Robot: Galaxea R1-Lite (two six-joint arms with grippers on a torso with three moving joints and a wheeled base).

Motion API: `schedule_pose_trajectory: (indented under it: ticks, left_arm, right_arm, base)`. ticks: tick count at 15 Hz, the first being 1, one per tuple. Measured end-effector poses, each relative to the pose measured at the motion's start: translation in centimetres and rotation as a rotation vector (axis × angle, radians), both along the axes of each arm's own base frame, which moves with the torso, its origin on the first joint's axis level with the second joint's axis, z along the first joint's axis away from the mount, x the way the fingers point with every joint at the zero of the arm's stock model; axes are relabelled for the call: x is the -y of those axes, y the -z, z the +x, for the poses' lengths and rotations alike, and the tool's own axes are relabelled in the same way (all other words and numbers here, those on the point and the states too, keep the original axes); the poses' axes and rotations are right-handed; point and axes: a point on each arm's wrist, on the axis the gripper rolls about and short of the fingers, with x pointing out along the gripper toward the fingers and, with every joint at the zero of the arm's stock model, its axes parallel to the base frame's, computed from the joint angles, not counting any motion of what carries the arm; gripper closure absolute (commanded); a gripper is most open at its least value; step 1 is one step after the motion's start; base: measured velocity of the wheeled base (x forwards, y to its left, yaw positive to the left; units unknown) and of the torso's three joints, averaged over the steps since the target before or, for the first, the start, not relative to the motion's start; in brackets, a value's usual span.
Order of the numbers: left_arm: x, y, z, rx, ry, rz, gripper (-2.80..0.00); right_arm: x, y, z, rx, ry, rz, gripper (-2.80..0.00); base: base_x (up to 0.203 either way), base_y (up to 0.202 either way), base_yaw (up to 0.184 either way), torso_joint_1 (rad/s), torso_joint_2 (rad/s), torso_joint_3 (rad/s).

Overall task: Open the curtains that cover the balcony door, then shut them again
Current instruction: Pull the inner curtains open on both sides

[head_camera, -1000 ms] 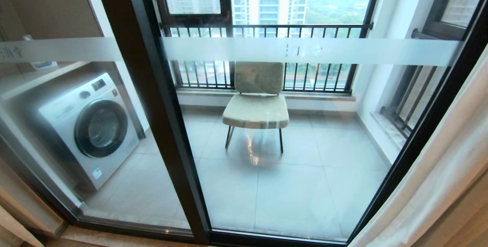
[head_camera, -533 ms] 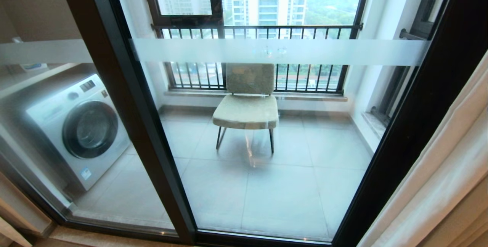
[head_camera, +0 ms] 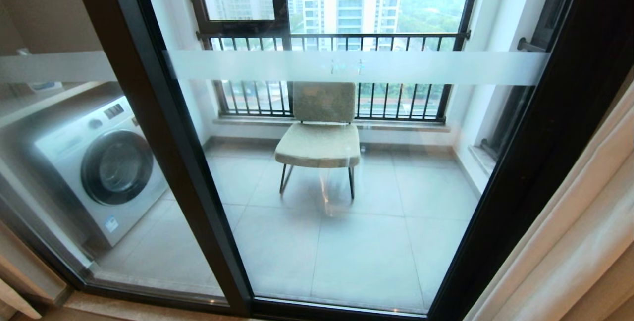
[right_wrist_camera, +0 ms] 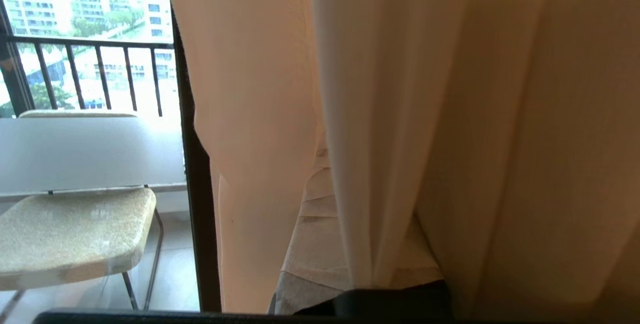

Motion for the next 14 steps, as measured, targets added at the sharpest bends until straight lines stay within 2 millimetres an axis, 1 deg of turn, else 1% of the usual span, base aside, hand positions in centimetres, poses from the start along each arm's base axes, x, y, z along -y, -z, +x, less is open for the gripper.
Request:
schedule_pose_trajectory:
  ticks: [6,9,12,14]
  left_arm:
    - [0.0,0.0,0.0,0.0,0.0,0.0,0.0]
    - [0.0,0.0,0.0,0.0,0.0,0.0,0.0]
    - [0.0,0.0,0.0,0.0,0.0,0.0,0.0]
    - [0.0,0.0,0.0,0.0,0.0,0.0,0.0]
  right_arm:
    - [0.3,-0.4,-0.3,0.011,0.017,-0.004,0.0]
    - [0.5,-1.5,-0.4,0.039,0.024,-0.017,0.0]
    - [1.5,-2.5,-0.2,0.06,0.055,-0.026,0.0]
    - [2.6,-3.0,0.0,0.071,0.089,-0.034,0.0]
  base:
    - [0.0,0.0,0.0,0.0,0.0,0.0]
    - [0.0,0.0,0.0,0.0,0.0,0.0]
    - [0.0,0.0,0.0,0.0,0.0,0.0]
    - [0.0,0.0,0.0,0.0,0.0,0.0]
